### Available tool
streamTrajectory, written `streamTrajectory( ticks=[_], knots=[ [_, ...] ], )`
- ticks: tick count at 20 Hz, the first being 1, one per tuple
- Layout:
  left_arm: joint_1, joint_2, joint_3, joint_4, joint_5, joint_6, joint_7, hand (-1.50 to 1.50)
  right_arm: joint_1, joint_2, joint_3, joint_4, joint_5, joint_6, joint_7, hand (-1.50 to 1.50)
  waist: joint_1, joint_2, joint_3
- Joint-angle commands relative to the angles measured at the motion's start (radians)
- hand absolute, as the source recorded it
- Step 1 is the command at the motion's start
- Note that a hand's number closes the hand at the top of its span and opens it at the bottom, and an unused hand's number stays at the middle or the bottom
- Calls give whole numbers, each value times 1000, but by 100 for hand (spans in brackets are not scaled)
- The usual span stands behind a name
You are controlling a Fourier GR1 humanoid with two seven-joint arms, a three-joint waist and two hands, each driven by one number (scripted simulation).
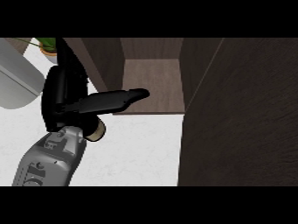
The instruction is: Pick up the wine, place it into the cabinet and close the cabinet
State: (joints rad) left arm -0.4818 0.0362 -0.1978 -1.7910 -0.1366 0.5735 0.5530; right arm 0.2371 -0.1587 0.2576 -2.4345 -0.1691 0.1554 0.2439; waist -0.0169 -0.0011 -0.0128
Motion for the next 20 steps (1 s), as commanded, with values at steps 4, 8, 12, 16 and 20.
streamTrajectory(
  ticks=[4,8,12,16,20],
  knots=[
    [-159,-34,-137,-22,-46,57,91,-150,14,-1,6,-122,-20,-28,68,-150,-14,-6,14],
    [-187,-34,-151,-36,-81,93,168,-150,21,0,34,-127,-12,-28,69,-150,-16,-8,14],
    [-176,-34,-172,-96,-150,120,242,-150,25,4,64,-197,8,-68,141,-150,-6,-14,13],
    [-231,-35,-187,-70,-198,148,293,-150,48,-6,65,-236,16,-78,152,-150,-6,-7,13],
    [-260,-36,-197,-95,-270,152,378,-150,-21,2,59,-271,19,-128,241,-150,11,-6,12]
  ],
)
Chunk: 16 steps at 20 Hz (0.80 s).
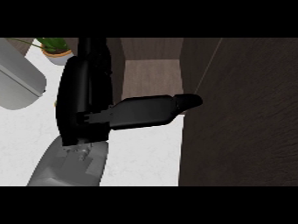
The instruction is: Pick up the wine, place it into the cabinet and close the cabinet
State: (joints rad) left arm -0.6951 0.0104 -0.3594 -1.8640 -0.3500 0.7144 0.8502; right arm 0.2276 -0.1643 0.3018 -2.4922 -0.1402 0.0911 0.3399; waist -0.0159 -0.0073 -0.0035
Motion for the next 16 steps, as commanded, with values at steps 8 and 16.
streamTrajectory(
  ticks=[8,16],
  knots=[
    [44,16,29,-136,-97,-72,141,-150,-10,-11,42,-234,16,-70,182,-150,12,2,3],
    [117,78,77,-219,-136,-131,162,-150,-41,-19,-25,-198,-39,-64,169,-150,13,3,4]
  ],
)
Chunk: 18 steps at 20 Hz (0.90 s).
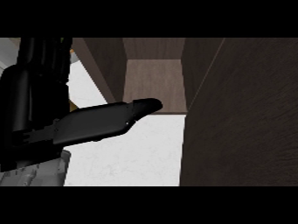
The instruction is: Pick up the wine, place it into the cabinet and close the cabinet
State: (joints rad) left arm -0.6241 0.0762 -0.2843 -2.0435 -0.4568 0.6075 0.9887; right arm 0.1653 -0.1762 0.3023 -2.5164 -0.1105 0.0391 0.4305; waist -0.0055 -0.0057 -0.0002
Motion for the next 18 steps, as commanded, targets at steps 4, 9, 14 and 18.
streamTrajectory(
  ticks=[4,9,14,18],
  knots=[
    [160,42,9,-78,14,-33,-56,-150,83,-20,-9,-228,-81,4,67,-150,-7,2,0],
    [148,92,108,-91,67,-82,-21,-150,25,-8,37,-252,-35,-28,147,-150,-3,2,-1],
    [162,135,205,-95,139,-121,-14,-150,22,-10,14,-233,-60,-21,130,-150,-4,2,0],
    [271,117,183,-129,175,-116,-99,-150,3,8,48,-236,-17,-43,143,-150,-3,2,-1]
  ],
)
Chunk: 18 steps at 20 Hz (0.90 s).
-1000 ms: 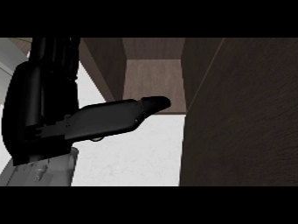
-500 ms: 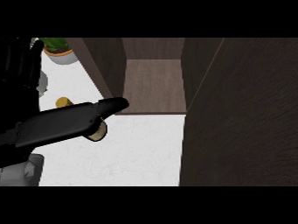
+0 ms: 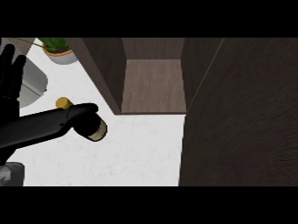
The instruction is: Pick up the wine, place it into the cabinet and close the cabinet
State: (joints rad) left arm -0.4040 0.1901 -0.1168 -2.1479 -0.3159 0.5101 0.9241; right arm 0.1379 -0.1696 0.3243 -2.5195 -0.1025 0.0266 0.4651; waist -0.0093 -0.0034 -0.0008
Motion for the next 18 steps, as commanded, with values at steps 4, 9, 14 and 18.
streamTrajectory(
  ticks=[4,9,14,18],
  knots=[
    [159,-8,57,55,130,-26,-188,-150,52,-15,-4,-245,-74,-13,91,-150,-6,1,-1],
    [293,-37,73,123,218,-60,-371,-150,55,-31,-28,-237,-73,-5,84,-150,-4,2,-1],
    [286,-67,46,211,214,-82,-433,-150,7,-23,-6,-261,-62,-25,129,-150,-6,1,0],
    [332,-44,126,283,309,-146,-543,-150,62,-7,36,-244,-31,-35,92,-150,-7,0,0]
  ],
)
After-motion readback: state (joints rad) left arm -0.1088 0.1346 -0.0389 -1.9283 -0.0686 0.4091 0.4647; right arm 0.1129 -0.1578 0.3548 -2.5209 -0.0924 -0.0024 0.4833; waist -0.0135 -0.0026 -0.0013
